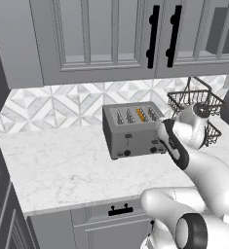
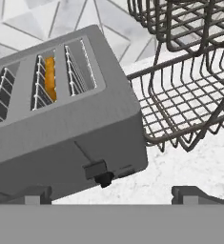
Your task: Start the toaster. Once the lever pops up, take the bread to the plate on the dining counter.
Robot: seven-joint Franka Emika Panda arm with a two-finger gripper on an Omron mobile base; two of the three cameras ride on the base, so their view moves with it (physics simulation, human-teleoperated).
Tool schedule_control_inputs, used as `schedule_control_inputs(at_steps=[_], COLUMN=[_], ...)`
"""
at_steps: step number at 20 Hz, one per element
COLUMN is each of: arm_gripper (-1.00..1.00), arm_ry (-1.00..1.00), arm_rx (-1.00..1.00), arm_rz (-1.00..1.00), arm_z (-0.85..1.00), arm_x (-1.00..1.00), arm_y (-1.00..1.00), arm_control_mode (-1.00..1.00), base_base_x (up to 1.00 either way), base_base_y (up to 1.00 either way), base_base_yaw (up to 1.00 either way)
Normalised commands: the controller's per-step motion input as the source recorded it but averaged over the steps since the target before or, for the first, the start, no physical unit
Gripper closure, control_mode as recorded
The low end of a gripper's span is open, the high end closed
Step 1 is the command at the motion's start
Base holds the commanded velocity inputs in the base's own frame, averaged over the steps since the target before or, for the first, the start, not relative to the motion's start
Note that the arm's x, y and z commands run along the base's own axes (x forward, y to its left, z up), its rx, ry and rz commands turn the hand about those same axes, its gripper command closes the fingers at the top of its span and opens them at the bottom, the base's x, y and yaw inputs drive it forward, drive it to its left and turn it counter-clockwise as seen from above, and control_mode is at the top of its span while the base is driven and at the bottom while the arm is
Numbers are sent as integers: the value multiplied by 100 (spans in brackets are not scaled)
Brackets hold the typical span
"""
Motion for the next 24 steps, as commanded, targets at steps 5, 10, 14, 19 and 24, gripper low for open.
schedule_control_inputs(at_steps=[5, 10, 14, 19, 24], arm_gripper=[-100, -100, -100, -100, -100], arm_ry=[30, 10, -19, -37, -21], arm_rx=[4, 0, -5, -14, -9], arm_rz=[14, 17, 15, 9, 6], arm_z=[98, 56, 24, 16, 14], arm_x=[0, -33, -52, -30, 0], arm_y=[10, 30, 32, 29, 14], arm_control_mode=[-100, -100, -100, -100, -100], base_base_x=[0, 0, 0, 0, 0], base_base_y=[0, 0, 0, 0, 0], base_base_yaw=[0, 0, 0, 0, 0])
